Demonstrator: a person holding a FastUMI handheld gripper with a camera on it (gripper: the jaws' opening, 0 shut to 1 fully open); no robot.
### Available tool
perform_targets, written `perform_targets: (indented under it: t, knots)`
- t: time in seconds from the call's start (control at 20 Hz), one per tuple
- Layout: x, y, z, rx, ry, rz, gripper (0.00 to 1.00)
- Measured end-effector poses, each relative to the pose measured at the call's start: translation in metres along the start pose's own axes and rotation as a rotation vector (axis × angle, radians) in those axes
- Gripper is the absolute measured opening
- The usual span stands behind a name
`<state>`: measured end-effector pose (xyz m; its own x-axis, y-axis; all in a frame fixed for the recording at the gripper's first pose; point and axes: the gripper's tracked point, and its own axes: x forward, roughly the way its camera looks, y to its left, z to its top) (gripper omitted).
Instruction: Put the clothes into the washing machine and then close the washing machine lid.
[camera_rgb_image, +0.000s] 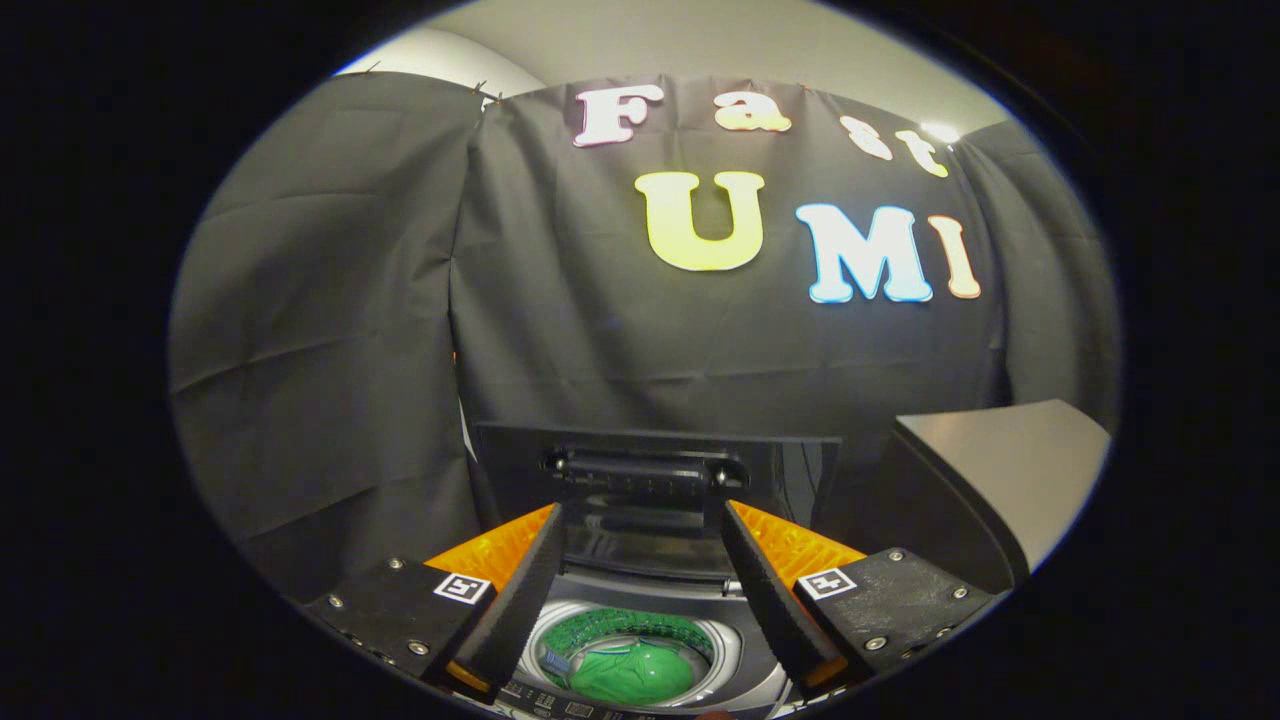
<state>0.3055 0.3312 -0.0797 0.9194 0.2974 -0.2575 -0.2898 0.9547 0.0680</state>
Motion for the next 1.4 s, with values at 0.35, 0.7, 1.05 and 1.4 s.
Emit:
perform_targets:
  t: [0.35,0.7,1.05,1.4]
  knots:
    - [0.029,-0.007,0.044,-0.013,-0.051,-0.032,0.96]
    - [0.073,-0.010,0.058,-0.009,-0.025,-0.054,0.96]
    - [0.116,-0.018,0.052,0.036,0.069,-0.099,0.96]
    - [0.153,-0.011,0.024,0.071,0.203,-0.123,0.96]
